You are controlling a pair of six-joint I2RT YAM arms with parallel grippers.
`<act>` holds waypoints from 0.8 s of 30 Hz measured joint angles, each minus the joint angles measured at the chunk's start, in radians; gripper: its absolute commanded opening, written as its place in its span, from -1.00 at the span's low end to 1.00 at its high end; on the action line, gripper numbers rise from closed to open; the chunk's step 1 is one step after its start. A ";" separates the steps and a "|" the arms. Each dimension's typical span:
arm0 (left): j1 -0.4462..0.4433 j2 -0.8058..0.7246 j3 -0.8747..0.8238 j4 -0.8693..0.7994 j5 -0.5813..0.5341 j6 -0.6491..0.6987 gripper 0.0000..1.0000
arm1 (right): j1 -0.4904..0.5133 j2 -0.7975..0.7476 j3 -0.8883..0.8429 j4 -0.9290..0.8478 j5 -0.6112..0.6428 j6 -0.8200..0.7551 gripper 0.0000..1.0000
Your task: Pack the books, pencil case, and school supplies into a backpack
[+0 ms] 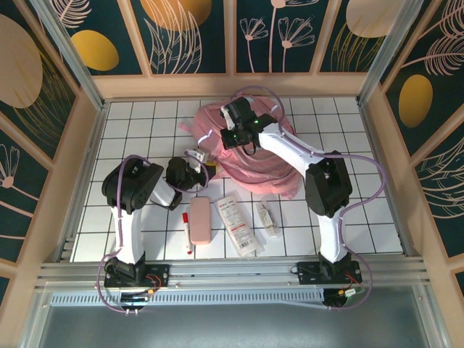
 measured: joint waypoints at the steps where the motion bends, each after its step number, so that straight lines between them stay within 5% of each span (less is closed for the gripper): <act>1: 0.000 -0.006 -0.010 0.013 0.010 0.007 -1.00 | -0.002 0.000 0.000 -0.005 0.000 0.000 -1.00; 24: -0.066 -0.108 0.008 -0.132 0.109 0.233 -1.00 | 0.014 0.061 0.014 -0.020 0.034 0.013 -1.00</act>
